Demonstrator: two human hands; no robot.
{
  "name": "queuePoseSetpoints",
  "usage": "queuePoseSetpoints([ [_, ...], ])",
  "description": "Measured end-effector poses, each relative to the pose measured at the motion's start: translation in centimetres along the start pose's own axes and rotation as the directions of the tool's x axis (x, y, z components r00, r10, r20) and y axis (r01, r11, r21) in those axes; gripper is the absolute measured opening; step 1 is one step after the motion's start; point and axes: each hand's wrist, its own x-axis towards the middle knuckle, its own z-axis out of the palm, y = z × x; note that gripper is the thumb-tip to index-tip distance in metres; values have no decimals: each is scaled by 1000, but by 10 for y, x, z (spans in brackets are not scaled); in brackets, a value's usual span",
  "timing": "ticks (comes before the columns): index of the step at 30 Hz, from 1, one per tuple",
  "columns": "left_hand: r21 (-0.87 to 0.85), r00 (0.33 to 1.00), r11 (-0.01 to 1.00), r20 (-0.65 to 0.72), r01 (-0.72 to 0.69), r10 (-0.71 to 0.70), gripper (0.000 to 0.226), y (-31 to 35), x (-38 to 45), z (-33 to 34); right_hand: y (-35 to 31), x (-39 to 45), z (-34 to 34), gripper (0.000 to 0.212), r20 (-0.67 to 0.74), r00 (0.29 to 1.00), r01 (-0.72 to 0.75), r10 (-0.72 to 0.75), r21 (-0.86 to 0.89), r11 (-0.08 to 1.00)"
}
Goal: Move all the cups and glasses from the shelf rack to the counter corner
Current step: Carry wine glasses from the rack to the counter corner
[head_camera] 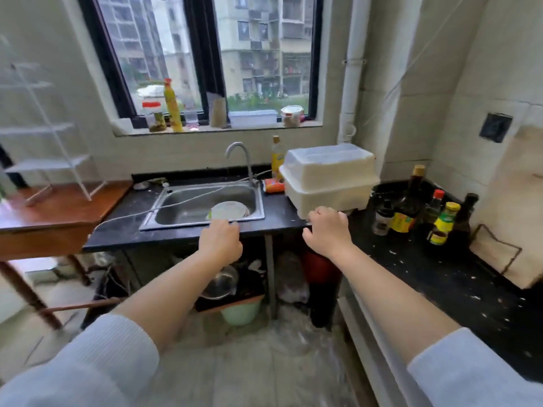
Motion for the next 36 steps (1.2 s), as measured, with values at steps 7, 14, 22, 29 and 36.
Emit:
queuePoseSetpoints([
  [7,-27,976,978,-56,208,-209,37,-186,11,-13,-179,76,43,36,69,970,231,-233,42,972],
  [14,-41,917,917,-32,397,-398,36,-315,40,-12,-312,154,82,37,118,906,398,-407,96,913],
  [22,41,839,838,-16,543,-543,35,-463,110,-18,-453,276,122,39,134,817,530,-561,209,822],
  [29,36,788,788,-64,615,-612,39,-590,165,-45,-577,374,133,33,101,735,609,-671,338,718],
  [36,-20,745,752,-119,659,-656,36,-703,211,-56,-687,442,142,38,43,698,646,-715,396,653],
])
